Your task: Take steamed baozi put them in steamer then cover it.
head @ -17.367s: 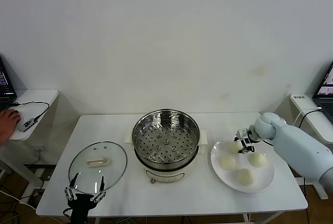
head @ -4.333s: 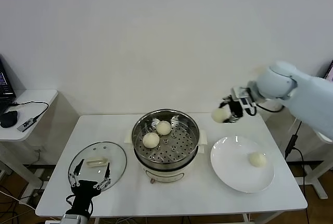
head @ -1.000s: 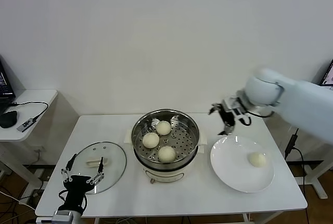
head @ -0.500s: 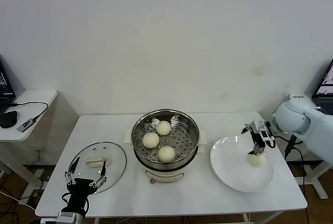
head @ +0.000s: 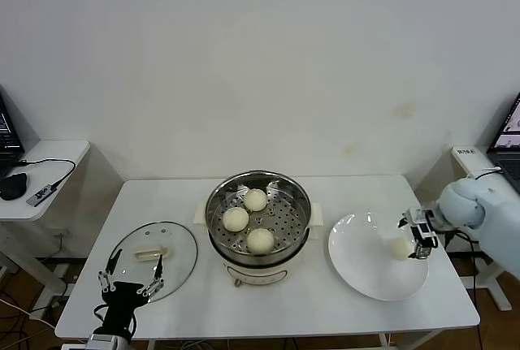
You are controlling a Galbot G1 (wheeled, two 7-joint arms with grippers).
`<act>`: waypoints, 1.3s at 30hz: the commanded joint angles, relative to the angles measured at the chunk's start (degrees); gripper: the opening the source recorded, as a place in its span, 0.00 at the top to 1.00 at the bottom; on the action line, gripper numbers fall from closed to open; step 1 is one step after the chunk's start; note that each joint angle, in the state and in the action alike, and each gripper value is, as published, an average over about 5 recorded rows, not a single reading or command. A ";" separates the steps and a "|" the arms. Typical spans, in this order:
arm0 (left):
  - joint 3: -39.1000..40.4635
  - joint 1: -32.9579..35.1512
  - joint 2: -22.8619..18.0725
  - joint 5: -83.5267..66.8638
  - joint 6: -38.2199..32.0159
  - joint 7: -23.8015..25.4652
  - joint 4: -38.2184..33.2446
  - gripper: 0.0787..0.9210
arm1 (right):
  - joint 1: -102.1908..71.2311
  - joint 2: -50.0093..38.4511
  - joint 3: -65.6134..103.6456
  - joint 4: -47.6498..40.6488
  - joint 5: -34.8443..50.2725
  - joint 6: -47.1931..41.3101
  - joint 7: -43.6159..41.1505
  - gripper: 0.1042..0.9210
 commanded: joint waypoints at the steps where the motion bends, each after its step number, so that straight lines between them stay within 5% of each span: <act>1: -0.01 0.03 -0.05 0.01 0.07 -0.01 0.00 0.12 | -3.79 4.60 2.94 -6.21 -3.27 1.29 0.17 0.12; 13: -0.09 -0.05 -0.50 0.12 0.12 -0.02 0.27 0.12 | -3.58 7.36 3.11 -8.35 -6.04 1.43 1.42 0.13; 39: -0.42 -0.04 -0.50 0.08 0.09 -0.06 0.06 0.12 | 2.02 4.37 0.13 -5.17 -2.28 -0.65 -1.44 0.42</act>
